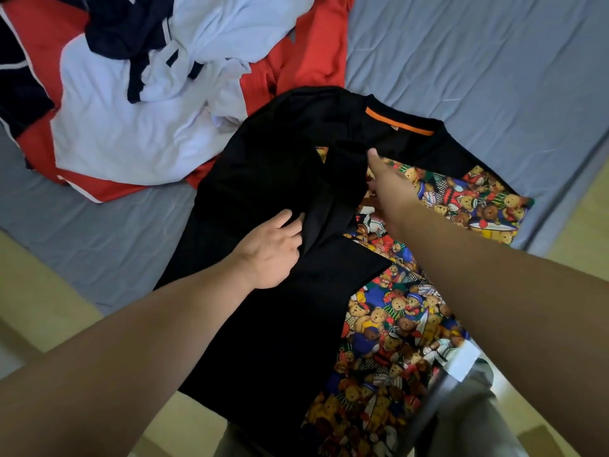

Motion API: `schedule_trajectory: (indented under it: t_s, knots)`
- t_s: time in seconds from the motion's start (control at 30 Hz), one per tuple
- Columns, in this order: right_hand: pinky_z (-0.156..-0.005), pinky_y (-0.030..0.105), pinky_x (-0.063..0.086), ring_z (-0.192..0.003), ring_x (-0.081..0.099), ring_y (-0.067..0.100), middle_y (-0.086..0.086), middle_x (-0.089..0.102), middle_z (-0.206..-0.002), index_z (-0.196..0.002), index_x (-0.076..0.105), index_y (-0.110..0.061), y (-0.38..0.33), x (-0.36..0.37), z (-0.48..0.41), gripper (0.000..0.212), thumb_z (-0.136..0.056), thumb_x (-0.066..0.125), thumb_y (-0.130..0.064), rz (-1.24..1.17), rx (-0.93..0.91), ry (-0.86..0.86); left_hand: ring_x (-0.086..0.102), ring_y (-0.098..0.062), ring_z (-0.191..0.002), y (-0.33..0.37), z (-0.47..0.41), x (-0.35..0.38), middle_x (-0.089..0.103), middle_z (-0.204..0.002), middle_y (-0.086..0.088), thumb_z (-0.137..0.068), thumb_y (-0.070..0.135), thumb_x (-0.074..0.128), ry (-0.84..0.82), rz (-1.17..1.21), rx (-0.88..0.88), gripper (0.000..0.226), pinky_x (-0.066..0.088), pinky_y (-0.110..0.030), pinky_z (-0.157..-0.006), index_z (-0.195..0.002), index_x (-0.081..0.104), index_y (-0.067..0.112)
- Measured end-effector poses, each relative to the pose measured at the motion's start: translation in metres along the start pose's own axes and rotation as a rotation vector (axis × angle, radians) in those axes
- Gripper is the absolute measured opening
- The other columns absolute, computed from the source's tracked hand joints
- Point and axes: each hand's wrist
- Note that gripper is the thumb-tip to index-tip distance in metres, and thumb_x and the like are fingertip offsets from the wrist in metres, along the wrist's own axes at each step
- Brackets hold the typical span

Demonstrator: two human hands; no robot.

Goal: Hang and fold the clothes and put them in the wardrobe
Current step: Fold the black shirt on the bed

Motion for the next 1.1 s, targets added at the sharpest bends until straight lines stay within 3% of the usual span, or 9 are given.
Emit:
schedule_trajectory:
  t_s: [0.1,0.2,0.3,0.37,0.57,0.73,0.8,0.97,1.1]
  knots:
    - [-0.073,0.036,0.049,-0.106,0.065,0.019,-0.007,0.07,-0.116,-0.121,0.066,-0.029,0.005,-0.006,0.004,0.059,-0.09,0.047,-0.074,-0.083,0.095,-0.038,0.022,-0.04,-0.147,0.004,-0.007,-0.002,0.058,-0.139,-0.007,-0.099,0.039,0.043,-0.081,-0.143,0.088,0.042,0.004,-0.058,-0.118,-0.121,0.07,0.016]
    - [-0.066,0.034,0.051,-0.084,0.071,0.017,-0.006,0.077,-0.09,-0.091,0.07,-0.022,0.018,-0.017,0.007,0.062,-0.087,0.045,-0.079,-0.221,0.184,-0.092,0.025,-0.041,-0.146,0.006,-0.011,-0.004,0.056,-0.142,-0.01,-0.098,0.037,0.045,-0.097,-0.142,0.133,0.042,0.009,-0.058,-0.119,-0.125,0.067,0.014]
    - [-0.07,0.041,0.052,-0.096,0.071,0.026,0.003,0.076,-0.108,-0.108,0.067,-0.022,0.037,-0.031,0.008,0.067,-0.081,0.053,-0.082,-0.27,0.293,-0.117,0.041,-0.034,-0.135,0.005,-0.01,-0.007,0.055,-0.143,-0.012,-0.093,0.032,0.052,-0.032,-0.006,0.156,0.033,0.024,-0.051,-0.116,-0.115,0.072,0.018]
    - [-0.076,0.046,0.055,-0.098,0.072,0.031,0.007,0.074,-0.112,-0.117,0.061,-0.023,0.051,-0.041,0.011,0.071,-0.076,0.06,-0.081,-0.261,0.399,-0.183,0.045,-0.03,-0.13,0.005,-0.009,-0.009,0.04,-0.155,-0.014,-0.091,0.03,0.055,-0.006,0.061,0.161,0.032,0.029,-0.046,-0.112,-0.117,0.072,0.02]
    - [-0.076,0.046,0.06,-0.101,0.071,0.035,0.016,0.071,-0.119,-0.12,0.065,-0.013,0.094,-0.067,0.028,0.069,-0.07,0.084,-0.056,-0.047,0.565,-0.404,0.058,-0.023,-0.109,0.013,-0.008,-0.012,0.037,-0.153,-0.012,-0.086,0.018,0.061,-0.039,0.281,0.137,0.035,0.045,-0.038,-0.101,-0.121,0.066,0.018]
    - [-0.082,0.045,0.057,-0.115,0.057,0.029,0.003,0.059,-0.13,-0.117,0.062,-0.022,0.119,-0.074,0.042,0.055,-0.073,0.087,-0.043,0.237,0.554,-0.406,0.06,-0.02,-0.091,0.022,-0.014,-0.017,0.048,-0.136,-0.005,-0.083,0.009,0.06,-0.018,0.37,0.078,0.037,0.05,-0.037,-0.089,-0.119,0.062,0.016]
    - [-0.074,0.04,0.056,-0.113,0.054,0.026,-0.002,0.056,-0.129,-0.124,0.057,-0.023,0.126,-0.076,0.045,0.056,-0.077,0.086,-0.036,0.335,0.506,-0.355,0.06,-0.019,-0.087,0.022,-0.018,-0.02,0.05,-0.131,-0.003,-0.082,0.007,0.061,0.0,0.425,0.006,0.041,0.051,-0.036,-0.085,-0.122,0.059,0.016]
    - [-0.083,0.039,0.057,-0.092,0.061,0.021,0.008,0.067,-0.112,-0.122,0.063,-0.018,0.142,-0.077,0.05,0.04,-0.085,0.078,-0.02,0.4,0.414,-0.214,0.059,-0.019,-0.078,0.023,-0.034,-0.031,0.044,-0.135,-0.004,-0.08,0.004,0.068,0.007,0.597,-0.178,0.056,0.048,-0.033,-0.069,-0.131,0.049,0.015]
    - [-0.071,0.033,0.052,-0.107,0.054,0.023,0.002,0.057,-0.123,-0.14,0.051,-0.028,0.151,-0.073,0.059,0.068,-0.08,0.08,-0.015,0.388,0.444,-0.295,0.061,-0.02,-0.08,0.029,-0.057,-0.05,0.03,-0.153,-0.004,-0.083,0.005,0.066,0.094,0.629,-0.243,0.057,0.056,-0.038,-0.066,-0.135,0.045,0.015]
Point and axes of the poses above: each hand's wrist, its own z-axis away from the middle knuckle, its own x-axis out of the palm, y = z × x
